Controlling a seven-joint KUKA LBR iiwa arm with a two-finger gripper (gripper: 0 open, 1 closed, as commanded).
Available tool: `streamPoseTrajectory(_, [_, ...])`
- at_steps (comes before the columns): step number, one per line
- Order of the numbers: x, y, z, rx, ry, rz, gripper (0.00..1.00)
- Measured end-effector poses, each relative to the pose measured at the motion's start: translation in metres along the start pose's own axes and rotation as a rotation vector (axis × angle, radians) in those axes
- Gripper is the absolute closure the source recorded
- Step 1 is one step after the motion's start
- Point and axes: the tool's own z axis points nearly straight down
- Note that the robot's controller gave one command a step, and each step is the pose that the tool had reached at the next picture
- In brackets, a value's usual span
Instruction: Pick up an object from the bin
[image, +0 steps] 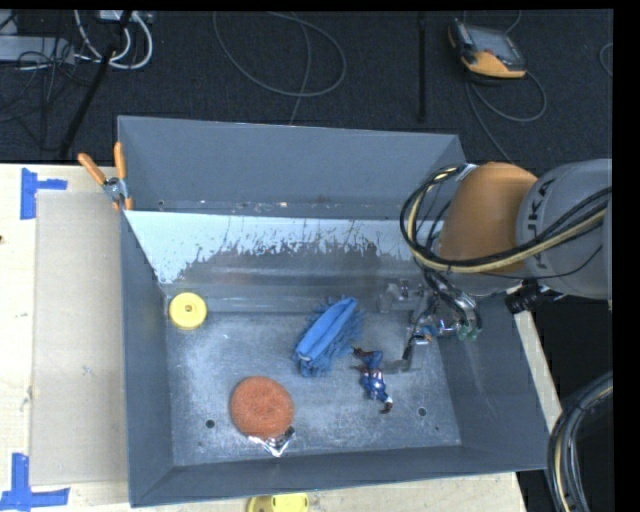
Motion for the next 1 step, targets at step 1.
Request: streamPoseTrajectory(1, [0.0181, 0.0459, 0.0135, 0.000, 0.001, -0.183, 0.00])
